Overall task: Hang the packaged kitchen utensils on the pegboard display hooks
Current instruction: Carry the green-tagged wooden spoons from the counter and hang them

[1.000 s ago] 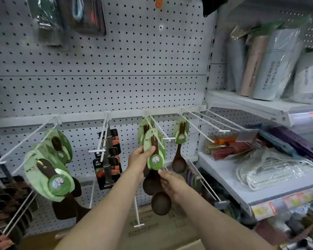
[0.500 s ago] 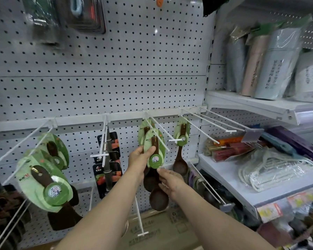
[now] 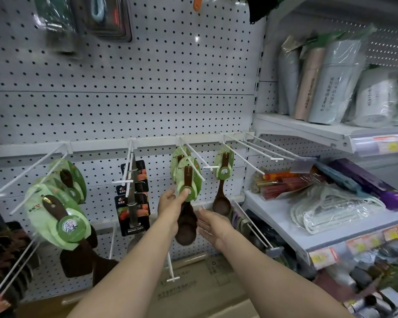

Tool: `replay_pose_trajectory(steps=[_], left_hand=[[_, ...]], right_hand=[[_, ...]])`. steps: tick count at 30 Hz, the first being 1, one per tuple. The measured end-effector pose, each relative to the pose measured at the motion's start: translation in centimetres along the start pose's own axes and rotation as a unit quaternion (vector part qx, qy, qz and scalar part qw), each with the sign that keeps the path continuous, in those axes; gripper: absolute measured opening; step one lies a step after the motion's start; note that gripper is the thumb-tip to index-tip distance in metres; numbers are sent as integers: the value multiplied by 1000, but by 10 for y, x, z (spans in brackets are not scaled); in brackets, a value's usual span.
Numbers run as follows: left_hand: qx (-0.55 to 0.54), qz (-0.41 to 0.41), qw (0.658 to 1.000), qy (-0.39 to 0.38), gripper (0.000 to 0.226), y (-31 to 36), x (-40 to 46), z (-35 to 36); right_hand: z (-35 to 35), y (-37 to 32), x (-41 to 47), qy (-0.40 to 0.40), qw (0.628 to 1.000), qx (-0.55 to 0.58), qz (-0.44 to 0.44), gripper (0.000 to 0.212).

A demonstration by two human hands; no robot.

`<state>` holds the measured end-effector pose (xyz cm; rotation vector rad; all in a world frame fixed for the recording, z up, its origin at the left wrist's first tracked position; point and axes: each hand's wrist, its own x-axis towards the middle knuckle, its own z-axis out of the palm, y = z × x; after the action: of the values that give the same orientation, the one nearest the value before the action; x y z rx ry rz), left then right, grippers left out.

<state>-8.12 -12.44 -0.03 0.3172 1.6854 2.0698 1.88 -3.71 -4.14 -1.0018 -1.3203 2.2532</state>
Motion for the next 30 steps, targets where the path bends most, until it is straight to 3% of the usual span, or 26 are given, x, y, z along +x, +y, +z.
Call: replay_pose_trajectory(steps=[2,6,11,17,23,28,30], left_hand=[[6,-23,1000,18,75,-5,-9,-1],[-41,-56,997,20,81,-9,-28,-5],[-78,-86,993,20,68,-15,-66,-15],[-71,-101,992,35,25,-16,-129,-35],[-91,-116,983,111,44,-27,-191,-94],[-121,-134,975,127,55,-16,-228,-133],[-137,-140,971,136,46,-12,-247,-157]], right_hand=[[-3,-1,-9,0,1000,-7,2,44],[-10,-1,-30,-1,1000,-30,-3,57],[-18,7,-58,-11,999,-32,4,49],[-15,22,-101,-53,997,-58,27,56],[10,62,-131,-86,991,-69,81,57],[37,77,-158,-117,987,-79,75,54],[58,91,-172,-137,983,-95,78,55]])
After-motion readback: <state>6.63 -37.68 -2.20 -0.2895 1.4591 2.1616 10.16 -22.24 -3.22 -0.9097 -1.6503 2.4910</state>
